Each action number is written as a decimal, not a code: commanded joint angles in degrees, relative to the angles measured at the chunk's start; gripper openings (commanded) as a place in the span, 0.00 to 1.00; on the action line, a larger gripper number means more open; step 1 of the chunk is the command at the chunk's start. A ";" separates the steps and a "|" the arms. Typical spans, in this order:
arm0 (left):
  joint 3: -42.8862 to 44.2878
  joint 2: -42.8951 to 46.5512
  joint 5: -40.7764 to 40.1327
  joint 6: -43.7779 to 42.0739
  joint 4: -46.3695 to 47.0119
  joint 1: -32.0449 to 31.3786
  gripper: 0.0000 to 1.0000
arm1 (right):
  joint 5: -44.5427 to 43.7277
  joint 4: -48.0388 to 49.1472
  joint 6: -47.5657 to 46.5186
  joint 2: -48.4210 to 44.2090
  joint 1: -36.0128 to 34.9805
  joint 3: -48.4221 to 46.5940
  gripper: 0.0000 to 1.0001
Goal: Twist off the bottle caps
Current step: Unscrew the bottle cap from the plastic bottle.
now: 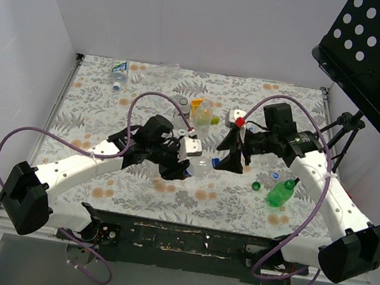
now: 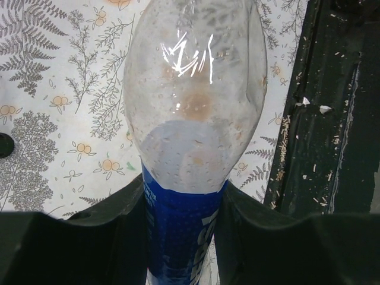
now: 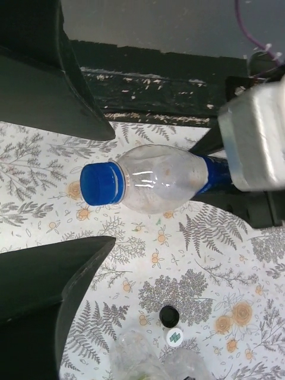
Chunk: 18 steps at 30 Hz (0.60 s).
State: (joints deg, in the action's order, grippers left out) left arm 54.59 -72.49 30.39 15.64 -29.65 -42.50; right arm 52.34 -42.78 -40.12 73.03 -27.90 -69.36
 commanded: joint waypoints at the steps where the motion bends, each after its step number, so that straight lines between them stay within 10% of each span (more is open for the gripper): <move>1: -0.27 2.61 -5.24 -0.96 1.70 -1.97 0.09 | 3.56 3.84 14.44 0.35 2.06 -2.45 0.73; 7: -0.18 3.32 -11.49 -1.22 2.49 -4.87 0.09 | -3.38 10.87 37.99 0.18 2.50 1.77 0.71; 18: -1.32 3.76 -13.34 -0.26 4.25 -5.31 0.09 | -1.28 11.67 41.96 -1.23 3.11 6.96 0.66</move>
State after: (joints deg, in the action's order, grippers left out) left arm 53.80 -71.26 18.02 15.33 -27.38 -47.48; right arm 49.63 -33.50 -1.67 73.54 -25.36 -63.40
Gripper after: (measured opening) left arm 0.356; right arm 0.681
